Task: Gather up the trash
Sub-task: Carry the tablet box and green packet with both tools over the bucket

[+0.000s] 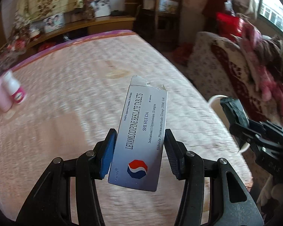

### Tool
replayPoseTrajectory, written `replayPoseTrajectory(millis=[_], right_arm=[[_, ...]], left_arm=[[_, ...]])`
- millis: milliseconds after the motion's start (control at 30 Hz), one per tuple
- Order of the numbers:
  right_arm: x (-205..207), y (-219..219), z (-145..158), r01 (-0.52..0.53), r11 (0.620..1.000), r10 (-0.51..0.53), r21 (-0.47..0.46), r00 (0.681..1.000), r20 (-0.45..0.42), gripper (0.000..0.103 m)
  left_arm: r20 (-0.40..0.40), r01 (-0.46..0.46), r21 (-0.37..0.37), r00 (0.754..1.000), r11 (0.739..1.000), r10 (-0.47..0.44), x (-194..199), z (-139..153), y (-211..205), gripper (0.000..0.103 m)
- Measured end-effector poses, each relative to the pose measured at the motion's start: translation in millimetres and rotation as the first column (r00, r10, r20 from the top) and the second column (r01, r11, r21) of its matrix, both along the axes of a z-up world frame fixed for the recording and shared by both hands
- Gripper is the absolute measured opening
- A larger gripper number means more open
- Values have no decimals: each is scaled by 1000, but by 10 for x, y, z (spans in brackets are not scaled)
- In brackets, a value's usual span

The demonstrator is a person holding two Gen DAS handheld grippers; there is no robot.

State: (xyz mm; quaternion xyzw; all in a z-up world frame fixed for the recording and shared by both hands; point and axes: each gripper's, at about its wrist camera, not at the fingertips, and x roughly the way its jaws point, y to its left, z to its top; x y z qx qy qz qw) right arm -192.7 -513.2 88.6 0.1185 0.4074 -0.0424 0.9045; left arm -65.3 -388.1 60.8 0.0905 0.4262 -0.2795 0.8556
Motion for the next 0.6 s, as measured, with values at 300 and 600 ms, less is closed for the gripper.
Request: replayPoseTrajectory(millis=[300,600], right_arm=[[-410,-789,84,152,988,-152,-17,988,3,31],[-816,-1537,49,289,957,-289,-26,957,-11,31]], left_arm=[[6,141,-11,990,990,-141,-300,83,-883,49],[5,244,-4,970,970,-244,-530,85,-1626,49]])
